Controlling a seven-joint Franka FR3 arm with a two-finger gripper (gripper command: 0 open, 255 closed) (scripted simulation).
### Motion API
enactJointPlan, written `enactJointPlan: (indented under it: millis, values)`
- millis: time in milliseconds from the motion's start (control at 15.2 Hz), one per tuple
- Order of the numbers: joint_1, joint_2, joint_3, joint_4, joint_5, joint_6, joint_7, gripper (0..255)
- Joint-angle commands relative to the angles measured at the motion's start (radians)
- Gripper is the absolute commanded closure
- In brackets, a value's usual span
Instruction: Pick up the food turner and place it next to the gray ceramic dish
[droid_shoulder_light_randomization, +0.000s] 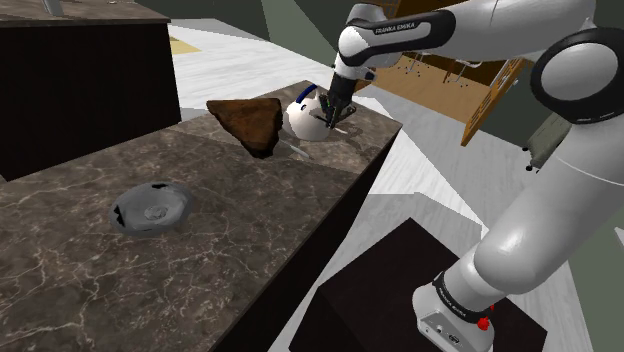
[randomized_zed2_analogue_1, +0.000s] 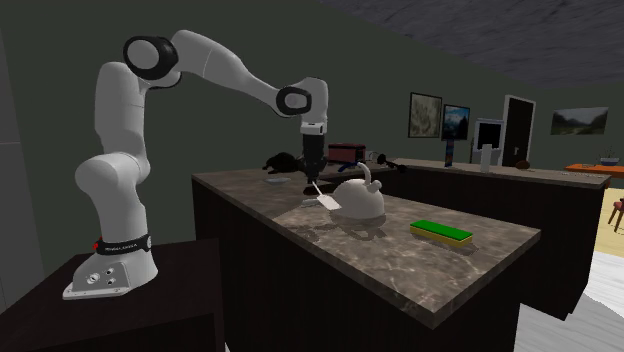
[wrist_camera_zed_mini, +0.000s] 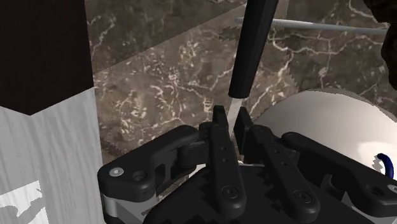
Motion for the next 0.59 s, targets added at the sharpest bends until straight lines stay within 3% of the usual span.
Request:
enactJointPlan:
  millis: [0,528]
  values:
    - [0.027,-0.021,0.021,-0.029,-0.001,0.011,0.049,255]
    - [0.125,-0.068,0.104,-0.093,0.000,0.039,0.229,255]
